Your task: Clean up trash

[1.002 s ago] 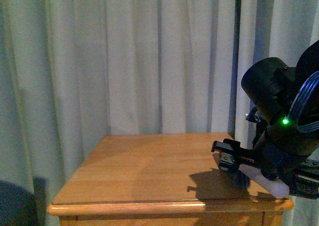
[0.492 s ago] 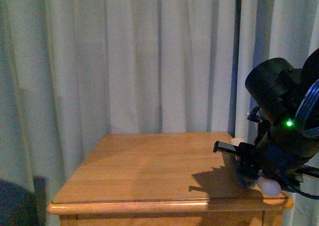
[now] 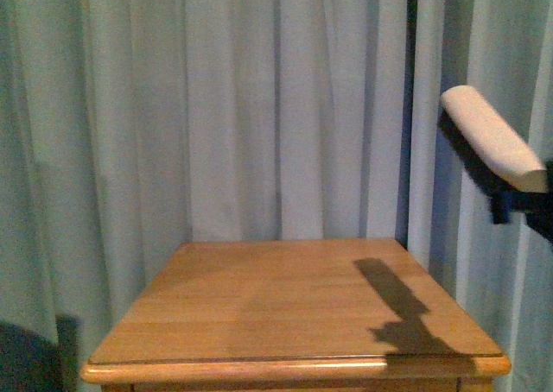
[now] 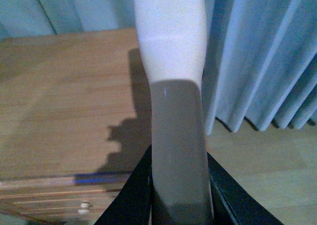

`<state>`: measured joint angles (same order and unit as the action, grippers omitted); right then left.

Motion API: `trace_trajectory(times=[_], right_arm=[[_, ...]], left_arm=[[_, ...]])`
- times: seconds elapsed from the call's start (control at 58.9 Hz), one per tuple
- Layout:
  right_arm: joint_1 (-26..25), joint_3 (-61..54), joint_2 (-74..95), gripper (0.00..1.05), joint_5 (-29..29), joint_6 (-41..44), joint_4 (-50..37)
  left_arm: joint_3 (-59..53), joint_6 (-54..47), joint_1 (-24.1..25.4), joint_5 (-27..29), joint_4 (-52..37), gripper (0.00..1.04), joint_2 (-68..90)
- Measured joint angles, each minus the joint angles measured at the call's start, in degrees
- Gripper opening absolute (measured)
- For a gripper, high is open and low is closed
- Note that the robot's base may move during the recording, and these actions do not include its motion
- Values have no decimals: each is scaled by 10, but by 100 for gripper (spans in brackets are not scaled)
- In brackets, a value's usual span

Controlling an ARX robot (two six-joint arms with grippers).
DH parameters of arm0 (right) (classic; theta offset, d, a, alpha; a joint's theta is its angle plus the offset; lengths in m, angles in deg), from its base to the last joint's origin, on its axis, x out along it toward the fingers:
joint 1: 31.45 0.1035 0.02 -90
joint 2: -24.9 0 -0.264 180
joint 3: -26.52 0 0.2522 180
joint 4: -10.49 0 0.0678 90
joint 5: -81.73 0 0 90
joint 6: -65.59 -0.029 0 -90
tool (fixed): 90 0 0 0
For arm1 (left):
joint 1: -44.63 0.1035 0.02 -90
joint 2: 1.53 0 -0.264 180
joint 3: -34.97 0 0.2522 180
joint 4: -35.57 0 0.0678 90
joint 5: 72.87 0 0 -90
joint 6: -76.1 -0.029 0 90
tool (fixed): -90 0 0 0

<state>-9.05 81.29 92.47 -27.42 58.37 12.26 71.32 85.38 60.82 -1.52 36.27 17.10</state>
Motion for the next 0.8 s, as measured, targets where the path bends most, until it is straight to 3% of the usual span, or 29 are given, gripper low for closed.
trace_trajectory(times=[0.204,0.408,0.798], right_arm=[[7,-114,-209,21,-63,27,25],[24,-156,-382,21,-113,37,68],[30,-164,-412,21,-126,36,80]], left_arm=[[0,0,0,0,0,29,0],[0,0,0,0,0,29,0],[0,0,0,-7,0,29,1]])
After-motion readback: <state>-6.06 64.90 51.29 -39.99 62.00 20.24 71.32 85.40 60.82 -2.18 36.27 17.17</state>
